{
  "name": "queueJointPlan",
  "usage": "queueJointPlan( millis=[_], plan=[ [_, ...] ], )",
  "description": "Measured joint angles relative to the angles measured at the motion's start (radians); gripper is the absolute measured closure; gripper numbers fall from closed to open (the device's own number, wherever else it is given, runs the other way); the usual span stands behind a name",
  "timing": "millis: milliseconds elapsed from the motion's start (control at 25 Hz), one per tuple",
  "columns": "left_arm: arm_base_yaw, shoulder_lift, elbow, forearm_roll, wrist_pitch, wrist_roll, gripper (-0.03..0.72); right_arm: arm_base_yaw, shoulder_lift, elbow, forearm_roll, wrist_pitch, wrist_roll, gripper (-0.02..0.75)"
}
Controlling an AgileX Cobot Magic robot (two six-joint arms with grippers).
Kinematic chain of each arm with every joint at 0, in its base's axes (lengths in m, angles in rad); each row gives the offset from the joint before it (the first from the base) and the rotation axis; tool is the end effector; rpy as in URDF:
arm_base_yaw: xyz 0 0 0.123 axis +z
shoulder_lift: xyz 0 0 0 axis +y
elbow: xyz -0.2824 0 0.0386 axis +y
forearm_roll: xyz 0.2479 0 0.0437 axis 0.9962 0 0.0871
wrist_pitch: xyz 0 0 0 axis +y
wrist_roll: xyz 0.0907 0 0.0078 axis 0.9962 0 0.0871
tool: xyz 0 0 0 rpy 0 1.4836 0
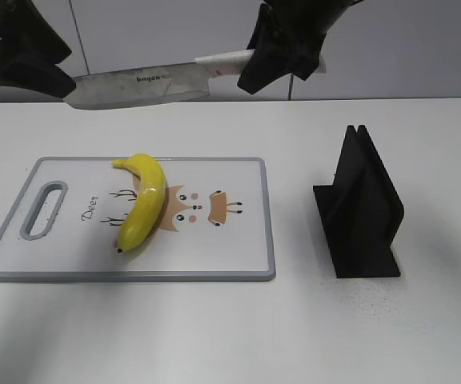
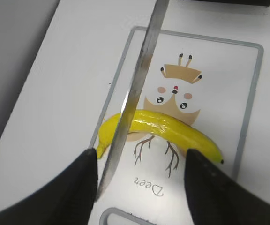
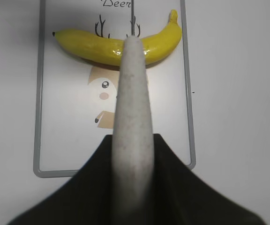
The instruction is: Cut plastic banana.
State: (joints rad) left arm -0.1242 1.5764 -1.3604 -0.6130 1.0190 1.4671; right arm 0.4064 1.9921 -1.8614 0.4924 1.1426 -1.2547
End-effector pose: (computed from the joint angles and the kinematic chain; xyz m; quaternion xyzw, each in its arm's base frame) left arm 0.3227 -0.0853 0.3257 0.5954 0.7243 -0.0982 0.3336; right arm 0.3856 0.2086 0.3013 -0.6644 0.6841 0.1397 0.2665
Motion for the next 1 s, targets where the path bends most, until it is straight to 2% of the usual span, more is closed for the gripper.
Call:
queueJointPlan(
  millis=[320, 480, 560, 680, 880, 1000],
  plan=[
    [0.000, 0.082, 0.000, -0.052, -0.075, 0.066, 0.114, 0.000, 0.000, 0.000, 0.017, 0.003, -0.031, 0.554],
    [0.000, 0.106, -0.001, -0.056, -0.079, 0.083, 0.148, 0.000, 0.013, -0.001, 0.049, 0.003, -0.050, 0.554],
    [0.000, 0.108, -0.001, -0.057, -0.079, 0.084, 0.197, 0.000, 0.029, -0.001, 0.066, 0.003, -0.051, 0.554],
    [0.000, 0.108, -0.001, -0.058, -0.079, 0.084, 0.314, 0.000, 0.052, -0.001, 0.094, 0.003, -0.052, 0.554],
    [0.000, 0.108, -0.001, -0.057, -0.076, 0.085, 0.552, 0.000, 0.057, -0.001, 0.102, -0.019, -0.052, 0.554],
    [0.000, 0.109, -0.001, -0.054, -0.068, 0.092, 0.598, 0.000, 0.057, -0.001, 0.103, -0.023, -0.059, 0.554]
  ],
)
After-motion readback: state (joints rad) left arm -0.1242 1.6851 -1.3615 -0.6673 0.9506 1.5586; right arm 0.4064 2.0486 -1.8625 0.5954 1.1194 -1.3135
